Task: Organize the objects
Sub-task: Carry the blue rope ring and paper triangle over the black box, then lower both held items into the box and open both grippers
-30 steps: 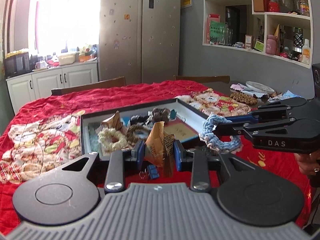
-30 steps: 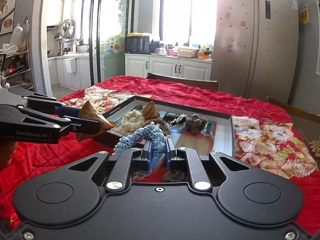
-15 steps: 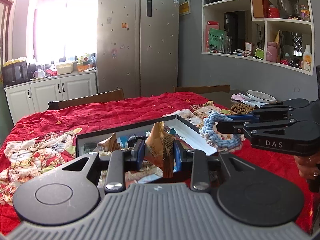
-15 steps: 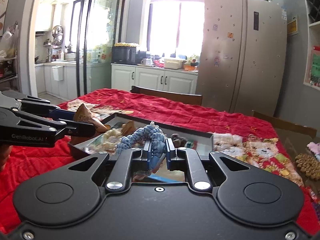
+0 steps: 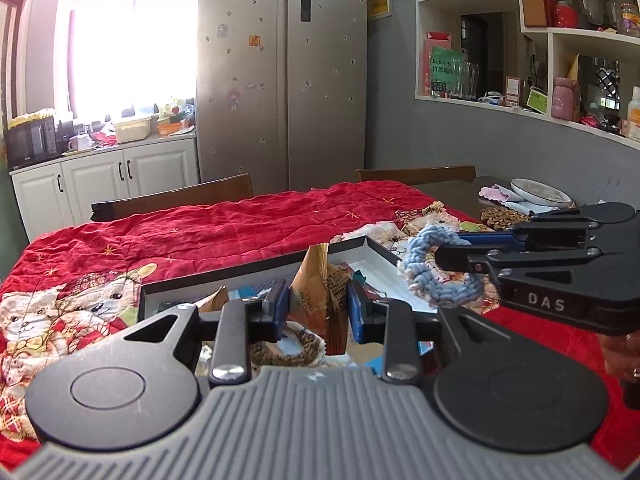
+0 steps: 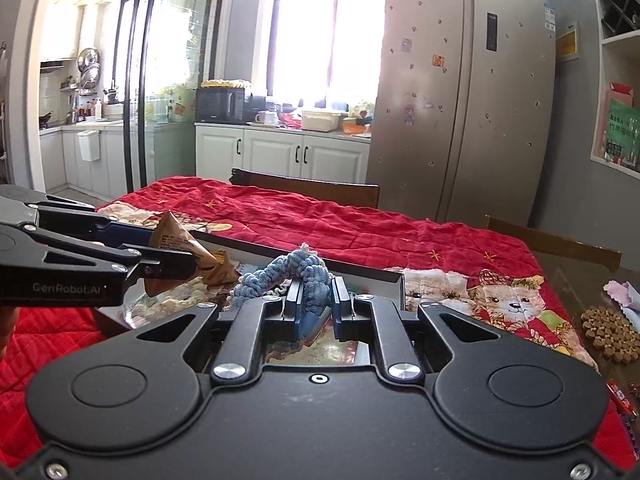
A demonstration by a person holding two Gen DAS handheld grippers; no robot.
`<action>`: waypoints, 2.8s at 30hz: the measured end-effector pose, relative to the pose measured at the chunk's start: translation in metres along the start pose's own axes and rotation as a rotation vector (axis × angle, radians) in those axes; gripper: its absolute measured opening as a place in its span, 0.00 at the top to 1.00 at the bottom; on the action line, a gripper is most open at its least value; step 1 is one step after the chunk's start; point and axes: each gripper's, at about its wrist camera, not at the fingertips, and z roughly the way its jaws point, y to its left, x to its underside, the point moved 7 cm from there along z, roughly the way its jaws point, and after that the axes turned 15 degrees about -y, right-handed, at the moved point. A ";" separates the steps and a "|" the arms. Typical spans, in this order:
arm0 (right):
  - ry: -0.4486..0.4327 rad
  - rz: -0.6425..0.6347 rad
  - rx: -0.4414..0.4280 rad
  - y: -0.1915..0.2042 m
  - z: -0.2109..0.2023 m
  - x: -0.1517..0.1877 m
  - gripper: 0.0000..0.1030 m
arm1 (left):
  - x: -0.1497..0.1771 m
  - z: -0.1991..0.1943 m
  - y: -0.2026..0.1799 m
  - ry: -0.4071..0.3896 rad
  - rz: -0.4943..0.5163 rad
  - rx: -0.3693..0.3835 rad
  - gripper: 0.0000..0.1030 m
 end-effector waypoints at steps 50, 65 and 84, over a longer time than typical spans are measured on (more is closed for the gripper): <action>0.207 0.097 0.063 -0.038 0.102 0.075 0.87 | 0.058 0.105 0.001 0.227 0.029 -0.032 0.67; 0.239 0.083 0.065 -0.034 0.112 0.088 0.87 | 0.062 0.110 -0.003 0.228 0.066 -0.034 0.66; 0.257 0.080 0.063 -0.034 0.114 0.095 0.87 | 0.070 0.112 -0.021 0.221 0.225 -0.039 0.65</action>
